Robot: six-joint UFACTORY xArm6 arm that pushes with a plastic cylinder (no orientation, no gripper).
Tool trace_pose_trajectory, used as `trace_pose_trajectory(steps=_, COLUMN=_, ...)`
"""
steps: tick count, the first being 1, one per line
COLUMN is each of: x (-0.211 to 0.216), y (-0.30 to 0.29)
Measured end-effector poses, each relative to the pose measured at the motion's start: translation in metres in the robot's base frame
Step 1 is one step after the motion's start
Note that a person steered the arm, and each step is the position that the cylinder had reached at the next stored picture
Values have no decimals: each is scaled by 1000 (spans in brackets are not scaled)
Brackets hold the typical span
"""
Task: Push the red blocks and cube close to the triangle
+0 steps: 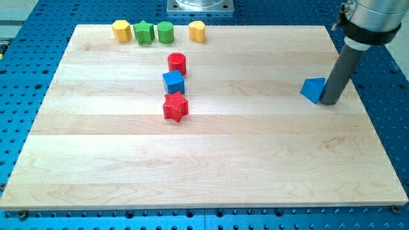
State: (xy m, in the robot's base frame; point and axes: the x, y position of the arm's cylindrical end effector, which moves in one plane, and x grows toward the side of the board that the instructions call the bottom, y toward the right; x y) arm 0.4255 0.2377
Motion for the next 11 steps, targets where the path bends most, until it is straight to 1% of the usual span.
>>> trace_pose_trajectory(steps=1, x=1, y=0)
trace_pose_trajectory(steps=2, x=9, y=-22)
trace_pose_trajectory(steps=3, x=58, y=-126)
trace_pose_trajectory(steps=4, x=76, y=-268)
trace_pose_trajectory(steps=5, x=61, y=-361)
trace_pose_trajectory(steps=6, x=36, y=-285)
trace_pose_trajectory(steps=7, x=16, y=-133)
trace_pose_trajectory(steps=8, x=51, y=-230)
trace_pose_trajectory(steps=9, x=20, y=-285)
trace_pose_trajectory(steps=10, x=-14, y=-173)
trace_pose_trajectory(steps=11, x=-15, y=-169)
